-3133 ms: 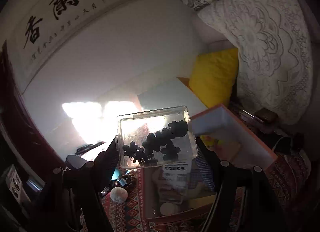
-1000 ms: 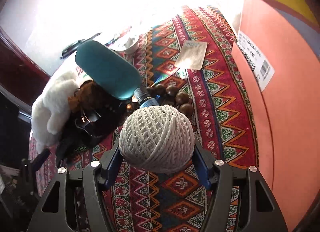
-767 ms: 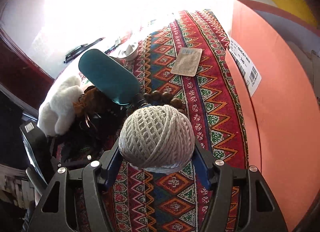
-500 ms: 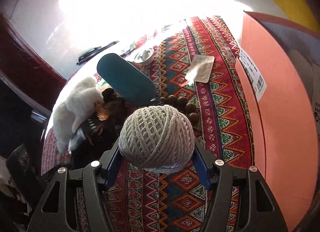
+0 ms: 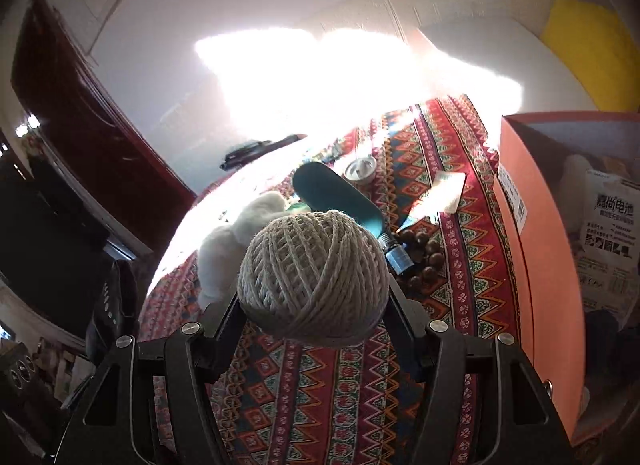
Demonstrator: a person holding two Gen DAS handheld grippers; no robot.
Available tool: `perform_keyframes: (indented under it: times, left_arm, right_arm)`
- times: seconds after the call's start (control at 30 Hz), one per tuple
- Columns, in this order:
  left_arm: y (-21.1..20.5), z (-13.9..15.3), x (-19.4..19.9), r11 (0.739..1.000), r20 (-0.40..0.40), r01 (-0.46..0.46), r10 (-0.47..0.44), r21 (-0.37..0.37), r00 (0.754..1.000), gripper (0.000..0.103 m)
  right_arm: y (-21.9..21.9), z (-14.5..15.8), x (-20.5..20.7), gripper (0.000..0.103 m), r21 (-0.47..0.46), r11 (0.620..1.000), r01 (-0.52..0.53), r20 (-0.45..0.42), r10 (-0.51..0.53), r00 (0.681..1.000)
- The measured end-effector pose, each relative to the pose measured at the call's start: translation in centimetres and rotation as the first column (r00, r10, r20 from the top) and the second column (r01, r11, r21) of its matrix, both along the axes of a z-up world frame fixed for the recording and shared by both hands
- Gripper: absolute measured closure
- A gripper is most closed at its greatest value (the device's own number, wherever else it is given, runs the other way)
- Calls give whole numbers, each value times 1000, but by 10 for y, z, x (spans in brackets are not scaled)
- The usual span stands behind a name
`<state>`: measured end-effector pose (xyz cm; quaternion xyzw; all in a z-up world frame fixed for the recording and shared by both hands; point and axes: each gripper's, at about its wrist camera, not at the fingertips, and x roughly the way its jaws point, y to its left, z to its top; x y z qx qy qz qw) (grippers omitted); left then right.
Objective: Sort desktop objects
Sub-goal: 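Carry twine ball and black glove into the pink box and release both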
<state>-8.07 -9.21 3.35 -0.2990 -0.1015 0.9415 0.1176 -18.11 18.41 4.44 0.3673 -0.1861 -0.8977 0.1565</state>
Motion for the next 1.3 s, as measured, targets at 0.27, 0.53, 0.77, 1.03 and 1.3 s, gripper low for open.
perform_keyframes:
  times: [0.27, 0.53, 0.77, 1.03, 1.3]
  left_arm:
    - [3, 51, 40, 999, -116, 0, 4, 32, 993, 86]
    - [50, 88, 54, 997, -196, 80, -75, 16, 978, 85]
    - [117, 107, 40, 980, -219, 200, -197, -9, 956, 85]
    - [220, 107, 3, 919, -209, 394, -388, -15, 898, 85]
    - [333, 83, -35, 843, -146, 537, -536, -29, 832, 83]
  right_arm:
    - [-4, 78, 71, 36, -11, 1000, -8, -239, 5, 971]
    - [16, 118, 120, 36, -3, 999, 39, -371, -37, 928]
    - [73, 128, 142, 36, -35, 985, 167, -403, -167, 900]
    - [172, 109, 146, 36, -105, 918, 382, -339, -394, 854]
    - [265, 54, 116, 36, -125, 817, 563, -174, -577, 798]
